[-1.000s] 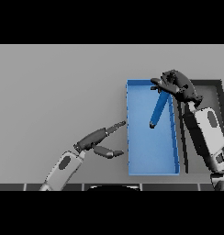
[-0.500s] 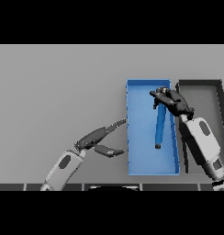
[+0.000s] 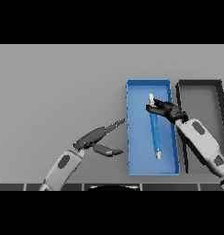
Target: Pick up the blue pipe and place it into the blue bin.
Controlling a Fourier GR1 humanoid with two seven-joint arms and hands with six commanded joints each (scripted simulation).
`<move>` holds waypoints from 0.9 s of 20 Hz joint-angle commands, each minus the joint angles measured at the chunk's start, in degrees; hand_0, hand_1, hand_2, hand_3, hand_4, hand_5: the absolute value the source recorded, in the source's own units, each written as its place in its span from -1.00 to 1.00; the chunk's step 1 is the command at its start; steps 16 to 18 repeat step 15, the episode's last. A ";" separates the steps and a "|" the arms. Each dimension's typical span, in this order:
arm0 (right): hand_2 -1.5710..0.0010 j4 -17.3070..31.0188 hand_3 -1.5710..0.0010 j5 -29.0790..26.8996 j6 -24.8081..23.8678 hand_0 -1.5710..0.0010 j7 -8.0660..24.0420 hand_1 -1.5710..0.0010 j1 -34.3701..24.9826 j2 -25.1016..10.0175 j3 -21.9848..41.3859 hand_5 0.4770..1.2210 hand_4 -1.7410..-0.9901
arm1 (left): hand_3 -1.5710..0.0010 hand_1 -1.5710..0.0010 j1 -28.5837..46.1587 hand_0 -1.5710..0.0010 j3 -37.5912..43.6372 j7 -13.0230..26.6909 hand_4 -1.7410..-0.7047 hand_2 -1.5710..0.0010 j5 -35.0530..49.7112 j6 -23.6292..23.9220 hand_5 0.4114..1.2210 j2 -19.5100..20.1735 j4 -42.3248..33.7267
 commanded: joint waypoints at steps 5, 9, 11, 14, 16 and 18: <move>0.96 0.35 0.97 2.72 -1.66 0.95 -0.40 0.96 -0.82 -0.45 1.56 -0.39 0.65 | 1.00 1.00 0.81 1.00 -0.45 -0.59 0.60 1.00 0.05 -0.12 -0.88 -0.63 0.89; 0.98 0.01 0.99 2.12 -1.17 0.98 -1.34 0.98 -0.28 -0.77 1.13 -0.45 0.64 | 1.00 1.00 0.74 1.00 -0.54 -0.38 0.58 1.00 -0.09 0.07 -0.87 -0.80 0.80; 0.99 -0.24 0.99 2.20 -0.68 0.99 -1.76 0.99 0.10 -0.99 1.25 -0.48 0.63 | 1.00 1.00 0.31 1.00 -0.26 0.35 0.58 1.00 0.27 0.00 -0.87 -0.99 1.03; 0.99 1.18 0.99 1.66 0.97 0.99 -2.85 0.99 -0.21 -0.74 0.72 -0.46 0.63 | 1.00 1.00 -0.58 1.00 -0.41 0.06 0.58 1.00 -0.20 0.41 -0.86 -2.08 2.36; 0.99 1.52 0.99 1.87 1.27 0.99 -3.33 0.99 0.12 -0.68 0.90 -0.46 0.63 | 1.00 1.00 -1.40 1.00 -0.47 0.56 0.58 1.00 -0.32 0.59 -0.86 -2.74 2.77; 0.99 1.52 0.99 1.87 1.27 0.99 -3.33 0.99 0.12 -0.68 0.90 -0.46 0.63 | 1.00 1.00 -1.40 1.00 -0.47 0.56 0.58 1.00 -0.32 0.59 -0.86 -2.74 2.77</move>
